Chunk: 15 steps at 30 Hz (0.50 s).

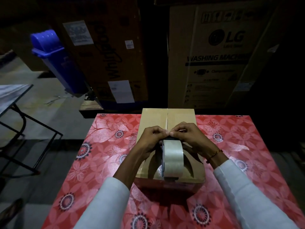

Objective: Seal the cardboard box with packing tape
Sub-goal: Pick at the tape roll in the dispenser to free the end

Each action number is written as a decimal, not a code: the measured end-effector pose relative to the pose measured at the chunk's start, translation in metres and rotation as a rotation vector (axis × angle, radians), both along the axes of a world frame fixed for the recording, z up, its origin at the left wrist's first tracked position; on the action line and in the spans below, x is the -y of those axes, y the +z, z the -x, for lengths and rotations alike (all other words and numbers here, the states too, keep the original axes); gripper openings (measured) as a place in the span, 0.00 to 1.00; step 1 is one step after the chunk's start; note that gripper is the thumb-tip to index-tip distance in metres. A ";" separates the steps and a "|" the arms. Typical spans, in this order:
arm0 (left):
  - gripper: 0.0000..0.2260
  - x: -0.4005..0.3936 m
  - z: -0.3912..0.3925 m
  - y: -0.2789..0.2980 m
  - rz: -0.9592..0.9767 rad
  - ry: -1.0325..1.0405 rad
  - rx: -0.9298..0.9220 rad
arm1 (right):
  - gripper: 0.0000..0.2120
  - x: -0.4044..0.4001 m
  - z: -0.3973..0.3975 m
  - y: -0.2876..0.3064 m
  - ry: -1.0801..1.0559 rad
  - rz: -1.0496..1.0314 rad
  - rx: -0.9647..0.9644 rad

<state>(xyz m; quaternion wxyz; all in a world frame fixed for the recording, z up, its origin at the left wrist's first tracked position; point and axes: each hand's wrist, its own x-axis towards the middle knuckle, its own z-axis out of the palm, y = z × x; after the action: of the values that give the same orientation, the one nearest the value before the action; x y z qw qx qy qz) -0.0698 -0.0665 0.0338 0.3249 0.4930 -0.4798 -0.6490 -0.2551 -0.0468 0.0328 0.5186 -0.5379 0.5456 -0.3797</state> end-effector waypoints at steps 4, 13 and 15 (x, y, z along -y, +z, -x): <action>0.04 -0.005 0.001 0.000 -0.027 0.016 -0.005 | 0.11 -0.012 -0.001 0.000 -0.034 -0.050 0.123; 0.11 -0.017 0.009 0.004 -0.084 0.195 -0.066 | 0.18 -0.056 -0.007 -0.014 -0.173 -0.127 0.270; 0.11 -0.020 0.011 0.005 -0.068 0.234 -0.070 | 0.18 -0.062 -0.012 -0.018 -0.180 -0.137 0.272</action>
<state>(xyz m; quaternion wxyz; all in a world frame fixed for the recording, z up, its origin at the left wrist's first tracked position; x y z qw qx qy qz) -0.0812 -0.0463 0.0386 0.3979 0.5335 -0.3852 -0.6393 -0.2427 0.0153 0.0147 0.5869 -0.3940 0.5411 -0.4556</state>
